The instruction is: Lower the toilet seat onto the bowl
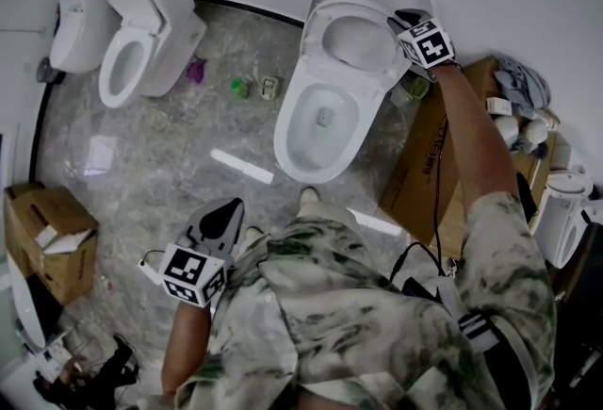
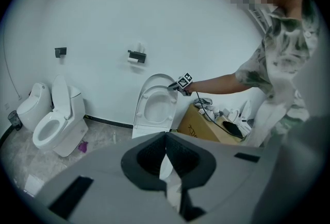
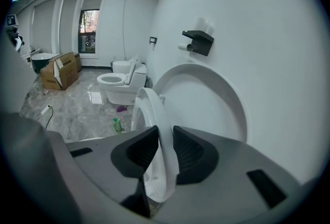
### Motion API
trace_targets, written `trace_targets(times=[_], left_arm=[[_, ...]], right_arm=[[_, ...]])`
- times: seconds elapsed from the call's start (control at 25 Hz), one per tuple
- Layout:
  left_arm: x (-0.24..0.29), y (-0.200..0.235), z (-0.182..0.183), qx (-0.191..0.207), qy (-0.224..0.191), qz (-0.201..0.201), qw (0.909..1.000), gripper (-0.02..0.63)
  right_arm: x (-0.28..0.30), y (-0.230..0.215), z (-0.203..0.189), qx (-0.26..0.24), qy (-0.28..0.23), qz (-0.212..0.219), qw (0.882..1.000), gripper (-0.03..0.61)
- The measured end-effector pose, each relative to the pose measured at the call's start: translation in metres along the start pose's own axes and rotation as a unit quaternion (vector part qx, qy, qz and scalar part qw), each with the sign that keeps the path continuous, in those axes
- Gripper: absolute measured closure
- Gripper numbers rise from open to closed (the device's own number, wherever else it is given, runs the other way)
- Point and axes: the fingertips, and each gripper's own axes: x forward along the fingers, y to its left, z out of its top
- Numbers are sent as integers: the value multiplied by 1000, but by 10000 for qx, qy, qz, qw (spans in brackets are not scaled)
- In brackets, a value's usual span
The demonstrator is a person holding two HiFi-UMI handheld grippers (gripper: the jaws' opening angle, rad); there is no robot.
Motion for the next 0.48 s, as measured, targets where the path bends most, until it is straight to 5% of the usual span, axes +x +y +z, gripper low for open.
trace_targets(times=[0.48], left_arm=[[-10,-1,-6,31,-27,-77,10000,592]], right_arm=[[-13,22,0,-146,21,37,9999,469]])
